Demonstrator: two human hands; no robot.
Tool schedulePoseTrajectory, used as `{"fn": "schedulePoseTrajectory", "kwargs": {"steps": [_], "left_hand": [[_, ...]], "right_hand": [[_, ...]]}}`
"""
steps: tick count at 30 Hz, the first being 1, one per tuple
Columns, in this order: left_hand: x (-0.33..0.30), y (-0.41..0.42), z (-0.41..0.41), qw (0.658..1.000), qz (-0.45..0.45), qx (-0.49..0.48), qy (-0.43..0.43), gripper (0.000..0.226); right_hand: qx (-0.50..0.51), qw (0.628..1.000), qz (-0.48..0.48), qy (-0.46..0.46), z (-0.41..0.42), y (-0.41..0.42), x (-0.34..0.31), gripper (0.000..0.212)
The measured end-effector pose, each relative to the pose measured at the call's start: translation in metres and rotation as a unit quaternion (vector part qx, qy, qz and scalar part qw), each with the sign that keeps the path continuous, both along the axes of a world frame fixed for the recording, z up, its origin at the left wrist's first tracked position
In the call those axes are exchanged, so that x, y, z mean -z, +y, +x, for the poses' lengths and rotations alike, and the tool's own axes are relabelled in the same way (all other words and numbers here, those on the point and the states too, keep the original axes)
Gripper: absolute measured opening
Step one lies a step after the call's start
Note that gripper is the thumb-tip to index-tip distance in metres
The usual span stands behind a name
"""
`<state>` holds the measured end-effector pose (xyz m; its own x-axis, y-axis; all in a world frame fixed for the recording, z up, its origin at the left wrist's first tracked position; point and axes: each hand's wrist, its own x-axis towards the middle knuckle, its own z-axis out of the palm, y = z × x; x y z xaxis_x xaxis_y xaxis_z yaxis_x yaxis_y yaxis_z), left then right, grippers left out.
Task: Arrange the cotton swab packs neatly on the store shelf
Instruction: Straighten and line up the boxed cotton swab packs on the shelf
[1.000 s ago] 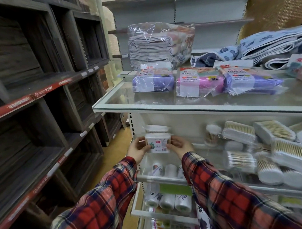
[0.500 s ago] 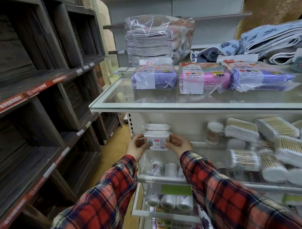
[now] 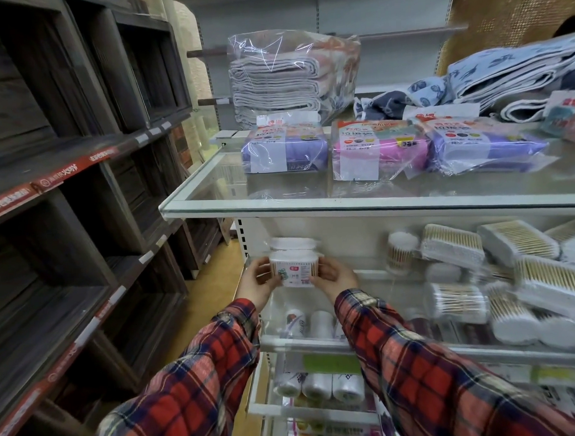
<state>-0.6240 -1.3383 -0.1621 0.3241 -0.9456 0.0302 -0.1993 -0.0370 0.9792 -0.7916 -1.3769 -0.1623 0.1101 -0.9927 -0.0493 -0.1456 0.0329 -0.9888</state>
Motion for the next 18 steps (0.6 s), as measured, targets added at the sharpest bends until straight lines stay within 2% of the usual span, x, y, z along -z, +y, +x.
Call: {"fn": "schedulePoseTrajectory", "kwargs": {"steps": [6,11,18], "left_hand": [[-0.002,0.001,-0.003,1.000,0.000,-0.003,0.023,0.052],[-0.010,0.006,0.002,0.999,0.011,-0.028,0.029,0.084],[-0.044,0.010,0.003,0.998,-0.047,-0.041,-0.003,0.078]], "right_hand": [[-0.009,1.000,0.006,0.012,-0.003,-0.001,-0.003,0.056],[-0.006,1.000,0.000,0.016,-0.015,0.002,-0.011,0.054],[0.002,1.000,-0.016,-0.011,-0.037,0.001,-0.035,0.052]]}}
